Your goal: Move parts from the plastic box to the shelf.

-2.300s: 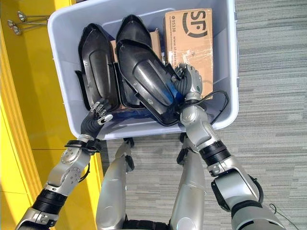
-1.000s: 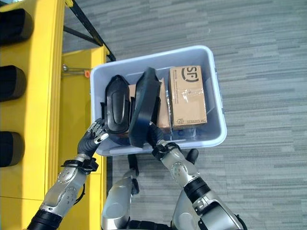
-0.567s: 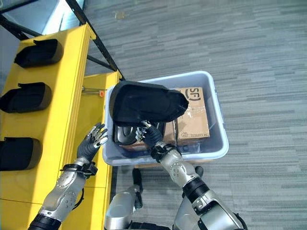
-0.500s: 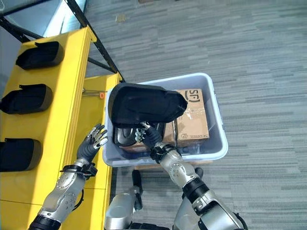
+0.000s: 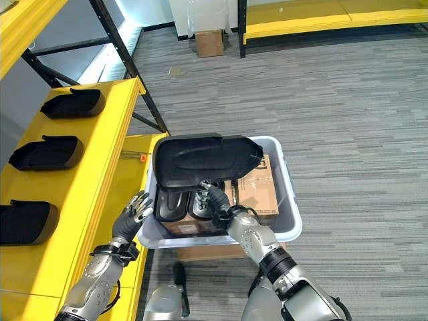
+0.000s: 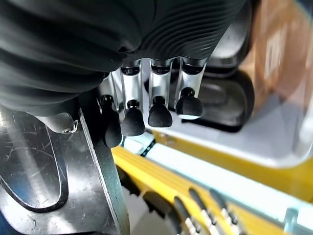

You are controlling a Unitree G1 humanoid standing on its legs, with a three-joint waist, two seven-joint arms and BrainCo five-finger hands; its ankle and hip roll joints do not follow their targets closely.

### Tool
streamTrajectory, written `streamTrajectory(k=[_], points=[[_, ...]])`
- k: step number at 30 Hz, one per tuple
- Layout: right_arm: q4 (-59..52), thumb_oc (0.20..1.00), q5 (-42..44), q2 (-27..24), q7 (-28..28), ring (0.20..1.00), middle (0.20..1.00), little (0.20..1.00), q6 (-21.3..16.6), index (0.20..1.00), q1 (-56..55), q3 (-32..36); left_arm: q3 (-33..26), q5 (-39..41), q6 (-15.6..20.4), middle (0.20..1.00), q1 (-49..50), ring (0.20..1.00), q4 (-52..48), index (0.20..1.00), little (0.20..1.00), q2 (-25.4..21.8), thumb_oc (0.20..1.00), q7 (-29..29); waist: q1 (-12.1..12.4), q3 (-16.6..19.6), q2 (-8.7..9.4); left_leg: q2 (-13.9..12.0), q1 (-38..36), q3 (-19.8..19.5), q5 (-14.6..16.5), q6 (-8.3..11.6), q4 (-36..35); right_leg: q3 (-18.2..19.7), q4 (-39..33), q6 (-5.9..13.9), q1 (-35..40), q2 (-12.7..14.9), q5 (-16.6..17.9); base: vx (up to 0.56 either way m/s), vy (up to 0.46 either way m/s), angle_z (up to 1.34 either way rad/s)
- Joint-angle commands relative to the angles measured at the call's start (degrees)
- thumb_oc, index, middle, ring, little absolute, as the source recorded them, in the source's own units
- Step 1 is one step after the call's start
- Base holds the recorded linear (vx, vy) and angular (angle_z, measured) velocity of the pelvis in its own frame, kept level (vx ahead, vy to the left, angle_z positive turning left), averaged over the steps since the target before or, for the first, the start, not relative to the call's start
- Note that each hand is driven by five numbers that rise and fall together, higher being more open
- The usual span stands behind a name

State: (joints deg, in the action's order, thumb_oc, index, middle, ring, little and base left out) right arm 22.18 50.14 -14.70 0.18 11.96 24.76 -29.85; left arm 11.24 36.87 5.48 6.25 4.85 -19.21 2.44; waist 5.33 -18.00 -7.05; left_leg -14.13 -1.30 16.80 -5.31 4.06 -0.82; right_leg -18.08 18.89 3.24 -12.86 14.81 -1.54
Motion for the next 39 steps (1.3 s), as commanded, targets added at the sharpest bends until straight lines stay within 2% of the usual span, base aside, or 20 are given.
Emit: streamTrajectory(k=[1, 9, 16, 19, 20, 21, 23, 24, 25, 26, 27, 28, 29, 30, 31, 32, 33, 35, 37, 39], points=[[-7.94, 0.200, -7.95, 4.06, 2.14, 0.200, 0.200, 0.200, -6.27, 0.200, 5.54, 1.57, -0.96, -1.15, 4.43, 1.000, 0.06, 1.000, -3.97, 1.000, 1.000, -3.45, 1.000, -0.23, 0.23, -1.09, 3.76, -1.18, -4.30, 2.75, -3.55, 4.98, -1.09, -4.63, -10.51, 2.03, 12.79, -0.05, 2.04, 0.00, 0.000, 0.00], [-16.19, 0.200, -14.84, 2.33, 2.57, 0.200, 0.200, 0.200, -6.20, 0.200, 6.90, 0.98, -2.44, -2.89, 2.59, 1.000, 0.95, 1.000, -6.25, 1.000, 1.000, -3.44, 1.000, 2.35, 1.17, 0.90, 3.60, -0.99, -5.04, 1.35, -2.62, 4.57, -0.78, -5.67, -9.07, 1.29, 14.31, -0.50, 0.06, 0.01, -0.056, 0.03], [-18.37, 0.200, -15.66, 3.03, 7.14, 0.200, 0.200, 0.200, -5.52, 0.200, 10.01, -0.52, -3.93, -2.13, 4.24, 1.000, 1.15, 1.000, -5.63, 1.000, 1.000, -2.44, 1.000, 5.14, 2.89, 0.75, 2.25, -3.60, -4.13, -1.47, -7.94, 6.09, -0.31, -8.22, -3.05, -1.24, 13.32, -1.05, -4.15, -0.02, -0.079, 0.12], [-19.59, 0.200, -14.98, 4.10, 8.51, 0.200, 0.200, 0.200, -4.29, 0.200, 11.07, -2.17, -4.41, -1.19, 5.05, 1.000, 1.89, 1.000, -4.46, 1.000, 1.000, -1.23, 1.000, 5.61, 3.95, 0.76, 1.98, -5.22, -3.11, -3.31, -12.64, 7.18, -1.26, -9.36, -1.68, -1.90, 13.43, -1.01, -5.11, 0.03, -0.034, 0.12], [-20.19, 0.200, -14.73, 4.90, 8.74, 0.200, 0.200, 0.200, -3.32, 0.200, 11.43, -3.27, -4.53, -1.49, 5.63, 1.000, 2.32, 1.000, -3.56, 1.000, 1.000, -0.55, 1.000, 5.40, 4.29, 0.49, 2.52, -5.54, -3.21, -2.68, -13.36, 7.98, -1.23, -10.17, -1.08, -1.41, 14.30, 0.10, -6.13, 0.04, -0.014, 0.20], [-20.70, 0.200, -14.94, 5.43, 7.77, 0.200, 0.200, 0.200, -2.92, 0.200, 11.40, -3.93, -4.32, -1.24, 5.99, 1.000, 2.35, 1.000, -2.78, 1.000, 1.000, -0.09, 1.000, 4.55, 4.27, 0.33, 2.93, -6.01, -3.10, 0.05, -13.70, 8.32, -0.46, -12.03, -1.58, -1.43, 15.27, 0.95, -5.82, 0.00, -0.022, 0.27], [-21.10, 0.200, -15.11, 6.01, 6.38, 0.200, 0.200, 0.200, -2.47, 0.200, 11.25, -4.67, -3.99, -0.83, 6.02, 1.000, 1.97, 1.000, -2.04, 1.000, 1.000, 0.35, 1.000, 3.35, 4.01, 0.09, 3.26, -6.54, -2.31, 3.05, -14.38, 8.92, 1.76, -14.37, -3.08, -1.63, 16.70, 1.13, -5.23, -0.12, -0.079, 0.64], [-20.99, 0.200, -15.14, 6.39, 6.02, 0.200, 0.200, 0.200, -2.51, 0.200, 11.02, -5.05, -3.47, -0.95, 6.11, 1.000, 1.26, 1.000, -1.44, 1.000, 1.000, 0.66, 1.000, 2.94, 3.57, 0.13, 3.55, -6.36, -2.08, 6.63, -13.45, 8.87, 4.96, -16.32, -4.56, -1.81, 17.62, 0.80, -4.79, -0.17, -0.165, 0.94], [-20.55, 0.200, -15.35, 6.67, 5.89, 0.200, 0.200, 0.200, -3.03, 0.200, 10.77, -5.47, -3.13, -1.03, 6.05, 1.000, 0.66, 1.000, -1.10, 1.000, 1.000, 0.45, 1.000, 2.68, 3.15, 0.21, 3.77, -6.07, -2.01, 8.59, -11.85, 8.62, 7.00, -17.43, -5.53, -1.79, 18.19, 0.35, -4.56, -0.22, -0.235, 1.46], [-19.59, 0.200, -15.45, 6.92, 6.06, 0.200, 0.200, 0.200, -4.58, 0.200, 10.11, -6.46, -2.71, -1.35, 6.01, 1.000, -0.19, 1.000, -0.59, 1.000, 1.000, 0.25, 1.000, 2.55, 2.69, 0.79, 4.54, -4.35, -2.85, 11.94, -6.99, 7.00, 10.61, -18.97, -7.29, -1.68, 18.55, -0.12, -3.84, -0.21, -0.242, 1.43], [-19.11, 0.200, -15.16, 6.59, 7.19, 0.200, 0.200, 0.200, -5.84, 0.200, 9.23, -7.05, -2.19, -1.45, 5.62, 1.000, -0.83, 1.000, -0.76, 1.000, 1.000, -0.23, 1.000, 3.42, 2.49, 1.55, 5.09, -2.22, -3.44, 13.75, -3.48, 5.97, 14.96, -19.71, -9.19, -1.67, 18.79, -0.85, -3.11, -0.17, -0.196, 1.33], [-19.16, 0.200, -15.19, 6.51, 7.12, 0.200, 0.200, 0.200, -6.06, 0.200, 9.11, -7.10, -2.11, -1.56, 5.50, 1.000, -0.95, 1.000, -0.85, 1.000, 1.000, -0.27, 1.000, 3.40, 2.44, 1.67, 5.20, -1.91, -3.57, 14.13, -2.84, 5.81, 16.02, -19.78, -9.56, -1.68, 18.80, -0.96, -2.98, -0.18, -0.155, 0.88], [-20.31, 0.200, -15.37, 5.97, 7.95, 0.200, 0.200, 0.200, -6.81, 0.200, 7.42, -7.57, -1.60, -2.17, 4.44, 1.000, -2.00, 1.000, -1.76, 1.000, 1.000, -0.94, 1.000, 4.45, 2.12, 2.83, 5.74, 0.38, -4.16, 15.67, -0.04, 5.27, 20.48, -19.92, -12.33, -1.46, 18.71, -1.99, -1.36, -0.14, -0.090, 0.89], [-20.81, 0.200, -15.20, 5.98, 7.70, 0.200, 0.200, 0.200, -6.84, 0.200, 7.05, -7.72, -1.44, -2.53, 3.97, 1.000, -2.31, 1.000, -2.25, 1.000, 1.000, -1.38, 1.000, 4.76, 2.03, 3.30, 5.86, 0.84, -4.16, 15.79, 0.59, 5.03, 20.49, -19.86, -13.09, -1.22, 18.57, -2.36, -0.56, -0.16, -0.056, 1.01], [-21.29, 0.200, -15.01, 6.08, 7.69, 0.200, 0.200, 0.200, -6.85, 0.200, 6.70, -7.79, -1.37, -2.81, 3.31, 1.000, -2.62, 1.000, -2.78, 1.000, 1.000, -1.96, 1.000, 5.21, 1.96, 3.82, 5.97, 1.45, -4.35, 16.06, 1.34, 4.52, 19.44, -19.91, -13.54, -0.83, 18.36, -2.53, 0.22, -0.10, 0.083, 1.03], [-21.48, 0.200, -14.44, 6.17, 7.76, 0.200, 0.200, 0.200, -7.59, 0.200, 5.88, -8.09, -1.94, -3.72, 2.32, 1.000, -2.99, 1.000, -3.06, 1.000, 1.000, -2.92, 1.000, 4.70, 2.02, 4.75, 6.01, 3.00, -6.01, 16.98, 3.14, 3.08, 14.05, -20.97, -13.33, 0.32, 17.94, -2.00, 1.45, -0.09, 0.132, 1.06], [-21.55, 0.200, -13.80, 6.25, 7.72, 0.200, 0.200, 0.200, -8.14, 0.200, 5.50, -8.22, -2.35, -4.24, 1.98, 1.000, -3.02, 1.000, -3.03, 1.000, 1.000, -3.30, 1.000, 4.04, 2.18, 5.31, 6.10, 3.80, -6.90, 17.22, 3.26, 2.58, 11.58, -21.47, -13.38, 0.81, 17.82, -1.85, 2.07, -0.07, 0.138, 0.99], [-21.99, 0.200, -13.01, 6.30, 7.49, 0.200, 0.200, 0.200, -8.10, 0.200, 4.86, -8.16, -2.76, -4.37, 0.93, 1.000, -3.24, 1.000, -3.39, 1.000, 1.000, -3.86, 1.000, 3.26, 2.69, 6.13, 6.18, 5.13, -7.48, 16.63, 3.84, 1.61, 8.41, -21.91, -13.76, 1.34, 17.73, -1.87, 3.04, -0.07, 0.113, 0.73], [-21.92, 0.200, -12.51, 6.44, 7.25, 0.200, 0.200, 0.200, -7.91, 0.200, 4.27, -8.68, -2.99, -5.29, 0.15, 1.000, -3.41, 1.000, -3.70, 1.000, 1.000, -4.46, 1.000, 2.97, 3.85, 6.86, 6.25, 7.06, -7.59, 15.31, 5.73, 0.04, 4.25, -22.26, -13.55, 2.63, 17.41, -1.06, 4.41, -0.10, 0.157, 0.43], [-22.04, 0.200, -11.27, 6.42, 6.63, 0.200, 0.200, 0.200, -7.25, 0.200, 4.01, -8.92, -3.26, -5.58, -0.34, 1.000, -3.15, 1.000, -3.93, 1.000, 1.000, -4.82, 1.000, 2.83, 4.80, 7.31, 6.03, 8.12, -7.92, 14.19, 5.06, -0.36, 0.97, -22.80, -13.31, 3.56, 17.44, -0.61, 5.07, -0.07, 0.142, 0.43]])
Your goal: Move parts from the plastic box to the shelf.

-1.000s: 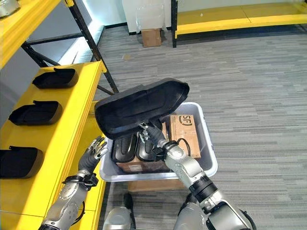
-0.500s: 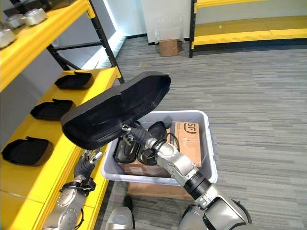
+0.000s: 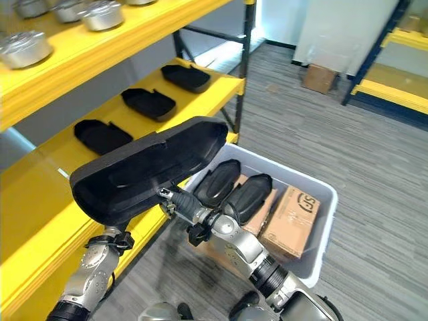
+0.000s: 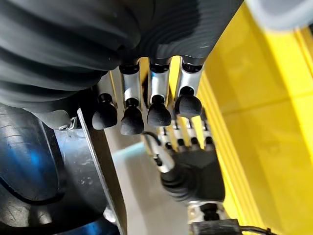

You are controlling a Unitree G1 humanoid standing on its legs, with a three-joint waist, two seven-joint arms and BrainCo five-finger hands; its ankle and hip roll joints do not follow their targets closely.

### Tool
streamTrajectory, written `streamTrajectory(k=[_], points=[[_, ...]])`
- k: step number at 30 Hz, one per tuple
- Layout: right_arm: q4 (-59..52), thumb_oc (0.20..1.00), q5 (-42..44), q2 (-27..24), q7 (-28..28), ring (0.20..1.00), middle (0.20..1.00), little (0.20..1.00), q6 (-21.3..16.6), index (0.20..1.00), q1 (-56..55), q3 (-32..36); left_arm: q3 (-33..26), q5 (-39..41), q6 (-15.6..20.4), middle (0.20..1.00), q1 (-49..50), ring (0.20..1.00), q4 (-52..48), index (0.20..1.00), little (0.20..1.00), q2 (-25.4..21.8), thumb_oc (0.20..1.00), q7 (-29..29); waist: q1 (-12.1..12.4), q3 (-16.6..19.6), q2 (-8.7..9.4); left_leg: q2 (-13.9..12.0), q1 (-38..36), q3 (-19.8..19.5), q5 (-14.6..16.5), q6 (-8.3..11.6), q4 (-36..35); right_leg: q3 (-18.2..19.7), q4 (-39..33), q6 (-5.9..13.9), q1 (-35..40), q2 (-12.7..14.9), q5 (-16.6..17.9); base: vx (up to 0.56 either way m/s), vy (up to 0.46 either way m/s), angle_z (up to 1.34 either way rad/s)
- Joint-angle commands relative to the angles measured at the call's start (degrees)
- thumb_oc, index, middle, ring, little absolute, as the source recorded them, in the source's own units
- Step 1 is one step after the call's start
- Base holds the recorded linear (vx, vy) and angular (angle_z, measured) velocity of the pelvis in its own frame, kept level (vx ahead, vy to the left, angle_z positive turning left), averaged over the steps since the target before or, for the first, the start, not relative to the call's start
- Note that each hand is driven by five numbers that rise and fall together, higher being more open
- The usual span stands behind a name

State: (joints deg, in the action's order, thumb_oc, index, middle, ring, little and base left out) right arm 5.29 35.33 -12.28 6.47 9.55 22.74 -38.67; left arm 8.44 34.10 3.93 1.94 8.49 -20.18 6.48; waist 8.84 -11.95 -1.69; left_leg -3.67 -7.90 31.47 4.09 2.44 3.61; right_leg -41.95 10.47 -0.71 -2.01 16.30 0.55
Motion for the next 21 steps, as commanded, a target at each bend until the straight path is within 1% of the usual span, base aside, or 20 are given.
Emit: streamTrajectory(k=[1, 2, 3, 7, 11, 14, 15, 16, 17, 18, 19, 20, 21], points=[[-4.72, 0.200, 4.44, 4.14, -0.41, 0.200, 0.200, 0.200, -4.03, 0.200, 5.68, -0.52, -0.83, -2.73, 1.40, 1.000, 1.60, 1.000, -7.48, 1.000, 1.000, -4.21, 1.000, -1.44, 2.31, 1.60, 0.46, -1.66, -1.52, -1.72, -5.55, 1.30, -6.07, 0.66, -5.03, 8.06, 6.91, -1.97, 3.43, -0.06, 0.127, 0.62], [-4.67, 0.200, 4.51, 4.18, -0.45, 0.200, 0.200, 0.200, -3.83, 0.200, 5.65, -0.55, -0.85, -2.71, 1.38, 1.000, 1.67, 1.000, -7.46, 1.000, 1.000, -4.23, 1.000, -1.46, 2.36, 1.64, 0.45, -1.57, -1.60, -1.85, -5.76, 1.31, -6.42, 0.61, -5.11, 8.12, 6.97, -1.98, 3.51, -0.07, 0.149, 0.53], [-3.38, 0.200, 4.69, 4.50, -0.94, 0.200, 0.200, 0.200, -3.19, 0.200, 5.26, -1.13, -1.37, -2.58, 1.68, 1.000, 2.19, 1.000, -7.56, 1.000, 1.000, -4.33, 1.000, -1.55, 3.47, 1.80, 0.37, -1.10, -1.44, -3.22, -6.81, 1.31, -8.05, 0.51, -5.59, 8.35, 7.41, -2.06, 3.82, -0.07, 0.120, 0.54], [0.72, 0.200, 3.43, 5.26, -2.74, 0.200, 0.200, 0.200, -2.17, 0.200, 4.81, -1.89, -2.91, -2.29, 2.35, 1.000, 3.44, 1.000, -7.38, 1.000, 1.000, -4.03, 1.000, -2.48, 5.75, 2.01, 0.53, -0.31, -0.01, -5.44, -7.54, 1.22, -8.61, -0.23, -6.61, 8.53, 8.55, -2.36, 4.17, -0.09, 0.121, 0.12], [6.32, 0.200, 4.19, 6.79, -2.60, 0.200, 0.200, 0.200, -3.38, 0.200, 4.59, -1.56, -3.81, -2.26, 3.72, 1.000, 4.73, 1.000, -6.56, 1.000, 1.000, -3.51, 1.000, -3.39, 7.51, 2.20, 0.96, 0.54, 0.80, -6.57, -7.89, 1.04, -8.61, -1.56, -8.25, 8.76, 9.86, -2.50, 5.15, -0.09, 0.123, 0.17], [9.75, 0.200, 4.36, 8.05, -2.95, 0.200, 0.200, 0.200, -3.67, 0.200, 4.67, -0.15, -4.12, -2.88, 4.73, 1.000, 5.70, 1.000, -6.19, 1.000, 1.000, -3.20, 1.000, -4.11, 8.82, 2.51, 1.16, 1.24, 1.09, -7.03, -7.87, 0.75, -8.61, -2.79, -9.27, 9.25, 10.78, -1.60, 6.93, -0.09, 0.149, 0.06], [10.31, 0.200, 4.50, 8.31, -3.40, 0.200, 0.200, 0.200, -3.53, 0.200, 4.81, 0.35, -4.21, -3.04, 4.83, 1.000, 5.84, 1.000, -6.12, 1.000, 1.000, -3.16, 1.000, -4.49, 9.11, 2.63, 1.17, 1.43, 1.25, -7.22, -7.89, 0.65, -8.61, -2.98, -9.21, 9.25, 10.95, -1.45, 7.10, -0.08, 0.140, 0.13], [11.66, 0.200, 4.56, 8.65, -3.81, 0.200, 0.200, 0.200, -4.04, 0.200, 5.11, 1.34, -4.06, -3.28, 5.46, 1.000, 5.85, 1.000, -5.75, 1.000, 1.000, -3.17, 1.000, -5.12, 9.38, 2.85, 1.10, 1.77, 1.55, -8.22, -7.93, 0.28, -8.61, -2.23, -8.01, 9.00, 11.09, -1.42, 6.48, -0.07, 0.122, 0.23], [11.98, 0.200, 4.54, 8.30, -4.44, 0.200, 0.200, 0.200, -4.45, 0.200, 5.18, 2.18, -3.89, -3.25, 5.47, 1.000, 5.40, 1.000, -5.62, 1.000, 1.000, -3.39, 1.000, -5.67, 8.93, 2.91, 1.17, 2.24, 1.92, -10.26, -7.60, -0.31, -8.61, 0.53, -6.89, 8.78, 10.59, -1.90, 5.67, 0.00, 0.071, 0.69], [12.42, 0.200, 4.25, 7.35, -6.04, 0.200, 0.200, 0.200, -6.62, 0.200, 4.21, 3.76, -2.40, -3.51, 5.44, 1.000, 4.02, 1.000, -5.22, 1.000, 1.000, -4.07, 1.000, -7.39, 6.68, 2.51, 1.69, 3.87, 2.64, -17.08, -6.69, -2.05, -8.61, 11.17, -5.13, 8.36, 8.72, -5.16, 3.57, 0.05, -0.001, 1.11], [12.47, 0.200, 4.08, 7.06, -6.14, 0.200, 0.200, 0.200, -7.12, 0.200, 3.80, 4.16, -1.99, -3.54, 5.55, 1.000, 3.73, 1.000, -5.11, 1.000, 1.000, -4.23, 1.000, -7.51, 6.02, 2.34, 1.84, 4.23, 2.75, -18.75, -6.53, -2.42, -8.61, 13.36, -4.86, 8.19, 8.53, -6.21, 2.75, 0.02, -0.029, 2.07], [12.73, 0.200, 4.28, 6.19, -6.11, 0.200, 0.200, 0.200, -8.14, 0.200, 3.02, 4.90, -1.07, -3.67, 6.02, 1.000, 3.23, 1.000, -4.82, 1.000, 1.000, -4.38, 1.000, -7.78, 4.91, 2.14, 2.00, 4.84, 3.58, -21.51, -7.46, -3.40, -8.61, 16.58, -4.63, 7.39, 7.37, -7.98, 3.23, 0.00, -0.030, 2.37], [13.25, 0.200, 4.27, 5.62, -5.67, 0.200, 0.200, 0.200, -8.95, 0.200, 2.58, 5.77, -0.61, -3.63, 6.45, 1.000, 2.99, 1.000, -4.50, 1.000, 1.000, -4.57, 1.000, -8.28, 4.34, 2.00, 2.15, 5.25, 3.70, -23.42, -7.55, -3.55, -8.61, 18.90, -4.76, 7.31, 7.10, -8.87, 3.07, 0.01, -0.038, 2.12]])
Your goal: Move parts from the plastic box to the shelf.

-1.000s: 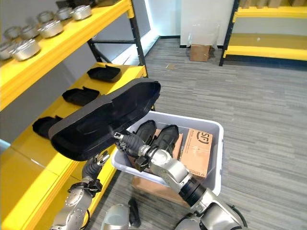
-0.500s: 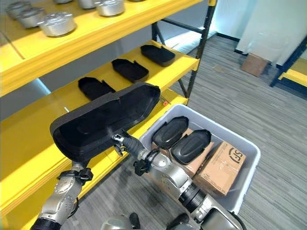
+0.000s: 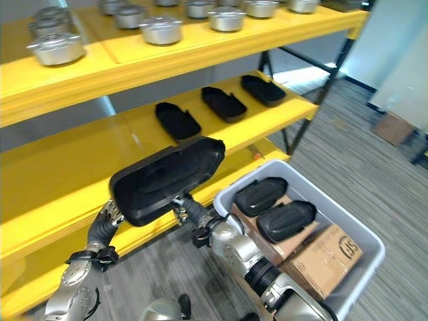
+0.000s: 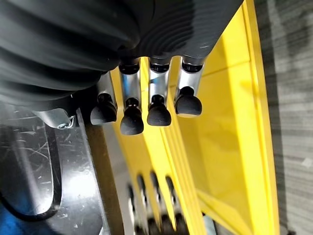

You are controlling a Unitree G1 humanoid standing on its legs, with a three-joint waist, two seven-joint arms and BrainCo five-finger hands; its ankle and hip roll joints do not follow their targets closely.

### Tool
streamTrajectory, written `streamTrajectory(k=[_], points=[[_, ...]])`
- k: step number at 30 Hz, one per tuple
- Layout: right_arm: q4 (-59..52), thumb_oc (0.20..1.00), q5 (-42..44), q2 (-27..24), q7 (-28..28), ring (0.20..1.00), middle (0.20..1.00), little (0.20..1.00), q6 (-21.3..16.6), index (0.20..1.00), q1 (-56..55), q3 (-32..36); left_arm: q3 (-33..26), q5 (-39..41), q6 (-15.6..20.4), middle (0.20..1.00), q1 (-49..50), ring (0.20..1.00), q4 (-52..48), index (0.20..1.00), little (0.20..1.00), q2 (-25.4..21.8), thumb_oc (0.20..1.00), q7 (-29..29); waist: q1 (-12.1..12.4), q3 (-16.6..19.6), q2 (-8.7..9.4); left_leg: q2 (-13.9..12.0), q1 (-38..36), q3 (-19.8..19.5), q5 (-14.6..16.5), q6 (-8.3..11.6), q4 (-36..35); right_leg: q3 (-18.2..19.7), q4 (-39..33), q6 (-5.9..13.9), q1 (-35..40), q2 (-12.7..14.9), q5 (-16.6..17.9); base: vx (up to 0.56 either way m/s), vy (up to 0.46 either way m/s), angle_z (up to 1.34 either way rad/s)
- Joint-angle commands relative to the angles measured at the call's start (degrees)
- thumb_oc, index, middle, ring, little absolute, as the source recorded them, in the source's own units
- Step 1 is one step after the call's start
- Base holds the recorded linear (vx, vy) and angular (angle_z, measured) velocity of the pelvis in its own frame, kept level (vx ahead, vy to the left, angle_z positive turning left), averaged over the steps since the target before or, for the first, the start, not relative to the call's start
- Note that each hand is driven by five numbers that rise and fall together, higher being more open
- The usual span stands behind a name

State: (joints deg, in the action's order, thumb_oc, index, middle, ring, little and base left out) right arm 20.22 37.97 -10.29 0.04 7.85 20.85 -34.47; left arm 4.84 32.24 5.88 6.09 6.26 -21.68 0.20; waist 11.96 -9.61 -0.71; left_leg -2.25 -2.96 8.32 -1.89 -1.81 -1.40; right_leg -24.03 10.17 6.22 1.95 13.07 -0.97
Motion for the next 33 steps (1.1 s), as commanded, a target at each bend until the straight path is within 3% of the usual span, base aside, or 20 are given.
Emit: streamTrajectory(k=[1, 3, 6, 7, 9, 12, 18, 22, 24, 25, 27, 29, 31, 32, 33], points=[[-1.01, 0.200, 1.56, 3.06, 1.58, 0.200, 0.200, 0.200, -7.85, 0.200, 4.11, 2.41, 3.22, -1.56, 4.84, 1.000, -1.27, 1.000, -2.18, 1.000, 1.000, -3.20, 1.000, -2.31, 0.89, -0.31, 1.31, 4.21, -0.97, -2.05, -1.77, 0.62, -3.60, 2.61, -5.11, 0.46, 2.94, -6.03, 5.11, 0.07, -0.055, 1.53], [0.06, 0.200, 1.20, 1.99, 2.07, 0.200, 0.200, 0.200, -8.90, 0.200, 3.83, 4.05, 2.80, -1.47, 4.23, 1.000, -1.75, 1.000, -2.90, 1.000, 1.000, -3.50, 1.000, -3.45, 0.65, -0.55, 1.33, 4.93, -0.76, -5.62, -1.78, 0.54, -3.60, 6.20, -8.65, 1.24, 2.25, -4.85, 7.92, 0.11, -0.132, 0.85], [1.00, 0.200, 0.87, 1.68, 1.74, 0.200, 0.200, 0.200, -9.72, 0.200, 4.17, 4.72, 2.68, -1.28, 3.47, 1.000, -2.12, 1.000, -3.57, 1.000, 1.000, -3.89, 1.000, -3.63, 0.45, -0.93, 1.33, 4.75, -0.97, -7.63, -1.55, 0.48, -3.60, 9.20, -11.37, 1.87, 1.74, -3.80, 10.13, 0.13, -0.203, 0.32], [1.78, 0.200, 0.21, 1.74, 2.04, 0.200, 0.200, 0.200, -10.34, 0.200, 4.48, 5.03, 2.59, -1.41, 3.35, 1.000, -2.15, 1.000, -3.92, 1.000, 1.000, -4.42, 1.000, -3.32, 0.18, -1.55, 1.43, 4.10, -1.82, -9.10, -1.05, 0.54, -3.60, 11.69, -11.80, 2.65, -0.10, -2.62, 12.98, 0.18, -0.269, 0.43], [1.78, 0.200, 0.82, 1.29, 2.37, 0.200, 0.200, 0.200, -9.84, 0.200, 5.23, 5.48, 1.94, -1.60, 3.79, 1.000, -1.71, 1.000, -3.61, 1.000, 1.000, -4.40, 1.000, -3.71, 0.12, -1.71, 1.46, 3.30, -1.87, -9.49, -1.40, 0.97, -3.60, 12.35, -12.68, 2.46, 0.78, -3.68, 11.86, 0.21, -0.272, 0.62], [1.35, 0.200, -0.75, 0.97, 2.27, 0.200, 0.200, 0.200, -6.85, 0.200, 7.14, 5.37, 0.60, -0.01, 3.90, 1.000, -0.39, 1.000, -3.94, 1.000, 1.000, -3.74, 1.000, -2.63, 0.83, -1.29, 1.75, 1.87, -2.87, -7.98, -1.55, 1.99, -3.60, 9.46, -12.54, 1.49, 2.41, -4.14, 9.74, 0.23, -0.198, 0.40], [2.80, 0.200, -2.92, 0.59, 3.36, 0.200, 0.200, 0.200, -4.86, 0.200, 10.00, 4.51, -0.79, 2.18, 3.60, 1.000, 0.59, 1.000, -3.67, 1.000, 1.000, -2.35, 1.000, -3.10, 2.18, -0.52, 2.45, -0.54, -4.17, -5.84, -1.55, 3.75, -2.70, 4.01, -10.93, -1.07, 6.07, -4.97, 4.75, 0.24, -0.165, 0.07], [3.27, 0.200, -3.70, 0.75, 3.05, 0.200, 0.200, 0.200, -3.80, 0.200, 11.27, 4.29, -0.46, 2.91, 3.30, 1.000, -0.12, 1.000, -3.49, 1.000, 1.000, -1.49, 1.000, -3.31, 2.33, -0.94, 3.00, -0.90, -2.57, -4.25, -0.18, 4.38, 2.64, 1.73, -10.02, -2.19, 6.80, -4.90, 3.30, 0.14, -0.105, 0.24], [3.57, 0.200, -4.24, 0.69, 2.35, 0.200, 0.200, 0.200, -3.75, 0.200, 11.51, 4.67, 0.39, 3.04, 2.39, 1.000, -1.09, 1.000, -3.33, 1.000, 1.000, -1.01, 1.000, -3.67, 2.00, -1.57, 3.28, -1.41, -0.61, -1.24, -0.87, 5.04, 8.75, -0.58, -9.87, -2.98, 7.41, -4.85, 2.59, 0.18, -0.124, 1.00], [3.08, 0.200, -4.97, 0.23, 0.77, 0.200, 0.200, 0.200, -3.66, 0.200, 10.98, 5.32, 1.09, 2.54, 0.57, 1.000, -2.11, 1.000, -2.92, 1.000, 1.000, -0.28, 1.000, -5.49, 1.19, -2.02, 3.25, -3.68, 1.34, 3.59, -2.84, 6.51, 13.11, -3.33, -10.73, -3.44, 8.86, -5.25, 2.29, 0.20, -0.094, 1.44], [2.71, 0.200, -4.61, -0.08, 0.80, 0.200, 0.200, 0.200, -3.51, 0.200, 10.62, 5.48, 1.25, 2.28, 0.16, 1.000, -2.44, 1.000, -2.51, 1.000, 1.000, 0.01, 1.000, -5.92, 0.93, -1.97, 3.05, -4.45, 1.68, 4.41, -3.46, 6.84, 11.29, -4.02, -10.92, -3.31, 9.24, -5.47, 2.09, 0.19, -0.008, 1.72], [2.48, 0.200, -4.20, -0.50, 0.44, 0.200, 0.200, 0.200, -3.52, 0.200, 10.25, 5.54, 1.34, 1.82, -0.24, 1.000, -2.38, 1.000, -2.17, 1.000, 1.000, 0.09, 1.000, -6.72, 0.75, -1.48, 2.40, -6.19, 0.56, 6.31, -4.71, 8.24, 4.21, -5.10, -11.18, -2.45, 10.40, -5.94, 1.22, 0.26, 0.114, 0.72], [2.23, 0.200, -4.29, -0.62, -0.14, 0.200, 0.200, 0.200, -3.64, 0.200, 9.39, 5.57, 1.50, 1.82, -0.76, 1.000, -1.59, 1.000, -2.82, 1.000, 1.000, 0.00, 1.000, -6.94, 0.81, -1.16, 1.81, -7.55, 0.11, 7.71, -8.87, 9.61, -2.06, -6.34, -11.22, -2.18, 11.44, -6.06, 0.66, 0.34, 0.254, 0.50], [3.18, 0.200, -3.73, -0.63, -1.05, 0.200, 0.200, 0.200, -4.28, 0.200, 8.38, 5.56, 1.58, 1.92, -0.02, 1.000, -0.33, 1.000, -2.17, 1.000, 1.000, -0.25, 1.000, -8.96, 1.01, -1.38, 0.78, -10.09, 4.40, 9.37, -14.62, 11.36, -3.34, -8.11, -9.38, -2.61, 12.64, -5.87, -0.91, 0.42, 0.385, 0.92], [3.59, 0.200, -3.72, -0.69, -1.20, 0.200, 0.200, 0.200, -4.46, 0.200, 8.30, 5.52, 1.55, 1.91, 0.27, 1.000, -0.11, 1.000, -2.02, 1.000, 1.000, -0.34, 1.000, -9.48, 1.19, -1.42, 0.73, -9.95, 4.93, 9.39, -14.64, 11.28, -3.29, -8.22, -9.07, -2.55, 12.95, -5.70, -1.16, 0.52, 0.571, 0.80]])
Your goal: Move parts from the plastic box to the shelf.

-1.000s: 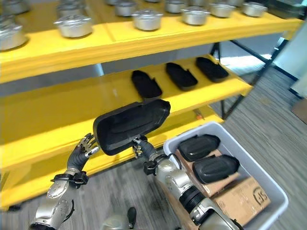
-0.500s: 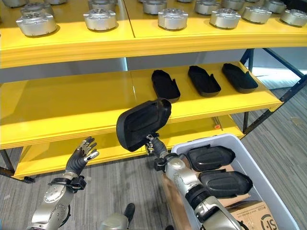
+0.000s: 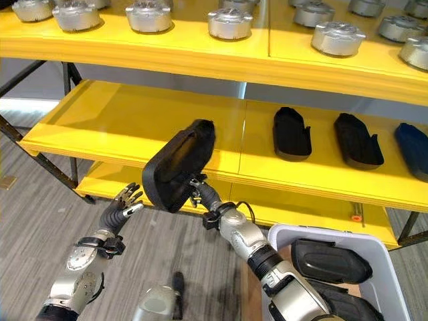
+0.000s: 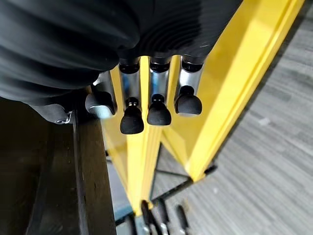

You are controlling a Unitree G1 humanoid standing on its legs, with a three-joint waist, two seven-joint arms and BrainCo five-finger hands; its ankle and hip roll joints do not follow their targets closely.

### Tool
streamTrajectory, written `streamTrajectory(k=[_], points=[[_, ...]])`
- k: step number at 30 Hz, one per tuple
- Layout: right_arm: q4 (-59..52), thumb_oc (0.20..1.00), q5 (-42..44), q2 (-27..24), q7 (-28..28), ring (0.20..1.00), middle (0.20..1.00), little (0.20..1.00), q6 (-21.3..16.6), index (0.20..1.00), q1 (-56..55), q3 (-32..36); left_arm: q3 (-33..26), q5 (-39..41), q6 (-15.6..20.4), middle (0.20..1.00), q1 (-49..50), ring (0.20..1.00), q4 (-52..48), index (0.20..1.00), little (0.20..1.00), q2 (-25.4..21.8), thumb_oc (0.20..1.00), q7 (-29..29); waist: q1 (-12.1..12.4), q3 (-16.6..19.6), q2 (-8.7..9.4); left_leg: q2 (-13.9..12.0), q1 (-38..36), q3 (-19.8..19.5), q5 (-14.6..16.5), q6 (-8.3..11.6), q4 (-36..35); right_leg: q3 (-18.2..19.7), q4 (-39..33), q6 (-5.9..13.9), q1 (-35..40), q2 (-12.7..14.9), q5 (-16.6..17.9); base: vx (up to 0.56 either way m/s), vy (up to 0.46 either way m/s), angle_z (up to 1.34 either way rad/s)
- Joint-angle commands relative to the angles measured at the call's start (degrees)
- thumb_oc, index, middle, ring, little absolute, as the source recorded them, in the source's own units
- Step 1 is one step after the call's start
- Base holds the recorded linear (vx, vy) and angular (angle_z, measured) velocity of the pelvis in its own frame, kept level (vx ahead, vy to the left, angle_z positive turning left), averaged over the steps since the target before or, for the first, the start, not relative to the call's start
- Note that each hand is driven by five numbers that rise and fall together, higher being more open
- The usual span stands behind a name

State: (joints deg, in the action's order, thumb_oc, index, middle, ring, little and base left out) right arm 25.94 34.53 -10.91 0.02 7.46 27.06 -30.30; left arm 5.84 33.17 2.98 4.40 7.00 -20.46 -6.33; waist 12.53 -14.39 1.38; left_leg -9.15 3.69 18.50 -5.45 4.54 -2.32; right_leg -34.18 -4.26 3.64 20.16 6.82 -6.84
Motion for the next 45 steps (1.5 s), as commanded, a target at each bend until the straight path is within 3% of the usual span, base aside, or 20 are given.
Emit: streamTrajectory(k=[1, 3, 5, 8, 10, 12, 13, 14, 16, 18, 20, 22, 26, 29, 31, 38, 45], points=[[0.59, 0.200, -0.44, -0.56, 0.02, 0.200, 0.200, 0.200, -5.37, 0.200, 3.40, 1.32, 0.40, 0.69, 3.77, 1.000, 2.11, 1.000, -3.16, 1.000, 1.000, -2.55, 1.000, -3.93, 2.09, 3.41, -1.04, -1.62, -1.85, -3.88, -7.82, 3.24, -2.44, 2.85, 6.74, 0.45, -4.52, 1.51, 3.48, 0.42, 0.516, 0.47], [2.28, 0.200, 0.51, -0.20, -1.84, 0.200, 0.200, 0.200, -5.88, 0.200, 5.08, 2.13, 1.46, 1.25, 2.31, 1.000, 1.00, 1.000, -3.44, 1.000, 1.000, -4.18, 1.000, -5.40, 2.69, 3.79, -0.21, 2.38, -4.94, -4.33, -2.30, -0.39, -2.05, 2.96, 9.32, 1.51, -3.34, 3.25, 2.32, 0.47, 0.594, 0.18], [2.83, 0.200, 0.30, -0.50, -2.54, 0.200, 0.200, 0.200, -6.42, 0.200, 5.42, 3.15, 2.07, 1.04, 1.31, 1.000, -0.03, 1.000, -3.78, 1.000, 1.000, -4.67, 1.000, -6.14, 3.04, 3.99, 0.17, 3.92, -5.59, -4.93, -1.15, -1.45, -1.81, 3.04, 10.97, 1.88, -3.25, 4.11, 2.70, 0.26, 0.347, 0.24], [3.57, 0.200, 0.14, -1.07, -3.02, 0.200, 0.200, 0.200, -5.75, 0.200, 6.70, 5.38, 3.14, 0.12, 0.23, 1.000, -1.51, 1.000, -4.11, 1.000, 1.000, -5.20, 1.000, -6.50, 3.19, 4.11, 0.74, 6.45, -6.67, -5.07, 0.46, -3.22, -1.56, 3.05, 15.78, 3.30, -4.39, 6.04, 5.69, 0.20, 0.346, 0.15], [4.29, 0.200, -0.31, -1.53, -2.80, 0.200, 0.200, 0.200, -5.23, 0.200, 7.65, 7.14, 3.78, 0.86, -0.59, 1.000, -3.27, 1.000, -3.48, 1.000, 1.000, -5.86, 1.000, -6.28, 2.96, 3.96, 0.59, 8.59, -8.38, -4.94, 2.14, -5.20, -2.15, 3.13, 24.95, 5.37, -7.38, 9.28, 10.56, 0.22, 0.396, 0.04], [4.42, 0.200, 0.04, -1.82, -3.22, 0.200, 0.200, 0.200, -5.09, 0.200, 8.11, 7.79, 4.22, 0.36, -0.05, 1.000, -3.78, 1.000, -3.11, 1.000, 1.000, -6.18, 1.000, -6.01, 2.48, 3.77, 0.40, 9.07, -9.28, -5.39, 3.02, -5.94, -2.38, 4.33, 28.07, 5.90, -9.63, 9.24, 11.40, 0.14, 0.173, -0.17], [4.24, 0.200, 0.19, -2.48, -3.17, 0.200, 0.200, 0.200, -5.07, 0.200, 8.29, 8.26, 4.60, 1.18, 0.30, 1.000, -3.83, 1.000, -2.93, 1.000, 1.000, -6.59, 1.000, -5.70, 1.43, 3.44, 0.28, 9.40, -10.09, -6.51, 3.69, -6.29, -2.51, 6.61, 27.87, 5.81, -12.04, 7.24, 11.10, 0.08, 0.087, -0.16], [3.75, 0.200, 0.32, -3.28, -3.47, 0.200, 0.200, 0.200, -4.87, 0.200, 8.25, 8.57, 4.94, 2.12, 0.80, 1.000, -3.78, 1.000, -2.66, 1.000, 1.000, -6.88, 1.000, -5.56, 0.40, 3.26, -0.14, 9.18, -10.05, -6.92, 3.14, -6.65, -2.64, 7.27, 26.34, 4.52, -14.29, 5.11, 11.49, 0.05, 0.037, -0.08], [3.01, 0.200, -0.01, -4.38, -4.12, 0.200, 0.200, 0.200, -4.77, 0.200, 7.98, 9.06, 5.04, 3.30, 1.03, 1.000, -3.52, 1.000, -2.71, 1.000, 1.000, -7.22, 1.000, -5.59, -0.76, 2.89, -0.28, 9.23, -10.81, -7.54, 3.78, -6.51, -2.61, 8.59, 23.88, 4.19, -16.64, 4.01, 11.44, 0.05, -0.003, 0.22], [2.14, 0.200, -0.02, -5.96, -4.71, 0.200, 0.200, 0.200, -3.74, 0.200, 7.51, 10.19, 4.98, 3.69, 1.21, 1.000, -3.38, 1.000, -3.17, 1.000, 1.000, -7.36, 1.000, -4.87, -2.03, 2.15, -0.26, 9.15, -11.92, -7.56, 5.06, -6.01, -2.68, 10.49, 15.82, 5.00, -18.88, 5.51, 14.67, 0.08, -0.086, 0.30], [2.97, 0.200, 0.12, -6.46, -5.95, 0.200, 0.200, 0.200, -2.91, 0.200, 7.07, 11.28, 5.58, 3.83, 0.96, 1.000, -3.81, 1.000, -3.38, 1.000, 1.000, -7.75, 1.000, -4.18, -3.30, 1.73, -0.02, 8.95, -12.70, -8.77, 6.17, -6.46, -2.68, 15.19, 14.38, 6.28, -21.90, 7.20, 18.75, 0.10, -0.147, 0.19], [4.71, 0.200, 0.29, -7.93, -6.27, 0.200, 0.200, 0.200, -0.31, 0.200, 7.62, 12.27, 5.40, 3.68, 0.68, 1.000, -3.76, 1.000, -3.44, 1.000, 1.000, -7.36, 1.000, -3.77, -3.51, 2.08, -0.26, 7.20, -12.80, -7.51, 5.25, -5.29, -2.68, 14.60, 10.19, 5.13, -18.26, 5.56, 15.17, 0.10, -0.143, 0.56], [6.86, 0.200, -3.83, -10.62, -4.98, 0.200, 0.200, 0.200, 4.26, 0.200, 8.44, 12.88, 4.51, 4.10, 0.62, 1.000, -2.42, 1.000, -4.59, 1.000, 1.000, -7.04, 1.000, -2.72, -3.46, 2.41, 0.24, 6.28, -13.44, -6.26, 4.61, -4.12, -2.68, 13.93, 6.96, 5.03, -15.66, 5.35, 15.19, 0.08, -0.087, 0.14], [11.24, 0.200, -11.56, -15.76, -1.04, 0.200, 0.200, 0.200, 10.09, 0.200, 12.68, 11.59, 3.29, 5.69, -1.51, 1.000, -2.25, 1.000, -5.63, 1.000, 1.000, -7.11, 1.000, -2.25, -3.49, 2.66, 0.64, 5.33, -13.45, -5.61, 4.20, -3.14, -2.68, 13.20, 5.83, 4.27, -13.46, 3.84, 11.51, 0.05, -0.054, -0.37], [13.91, 0.200, -13.44, -18.27, 0.79, 0.200, 0.200, 0.200, 11.73, 0.200, 14.30, 10.82, 3.29, 5.98, -1.67, 1.000, -2.19, 1.000, -5.55, 1.000, 1.000, -7.04, 1.000, -2.37, -3.45, 2.79, 0.96, 5.40, -13.45, -5.67, 4.36, -3.00, -2.68, 13.01, 5.40, 4.01, -12.63, 3.53, 10.80, 0.03, -0.030, -0.11], [20.14, 0.200, -21.53, -23.50, 5.60, 0.200, 0.200, 0.200, 13.20, 0.200, 18.53, 9.26, 2.96, 7.13, -3.04, 1.000, -2.19, 1.000, -6.95, 1.000, 1.000, -7.42, 1.000, -0.44, -3.66, 2.49, 1.50, 4.94, -14.01, -4.81, 4.63, -2.63, -2.68, 12.87, 5.25, 3.88, -11.94, 3.64, 10.25, 0.00, -0.004, -0.02], [23.62, 0.200, -27.58, -25.23, 8.28, 0.200, 0.200, 0.200, 14.82, 0.200, 22.50, 7.08, 2.90, 7.72, -4.10, 1.000, -3.17, 1.000, -7.39, 1.000, 1.000, -7.32, 1.000, 1.17, -3.83, 1.93, 1.44, 4.96, -14.12, -4.36, 4.88, -2.71, -2.54, 13.20, 5.48, 3.71, -11.80, 3.64, 9.74, -0.02, 0.010, -0.06]])
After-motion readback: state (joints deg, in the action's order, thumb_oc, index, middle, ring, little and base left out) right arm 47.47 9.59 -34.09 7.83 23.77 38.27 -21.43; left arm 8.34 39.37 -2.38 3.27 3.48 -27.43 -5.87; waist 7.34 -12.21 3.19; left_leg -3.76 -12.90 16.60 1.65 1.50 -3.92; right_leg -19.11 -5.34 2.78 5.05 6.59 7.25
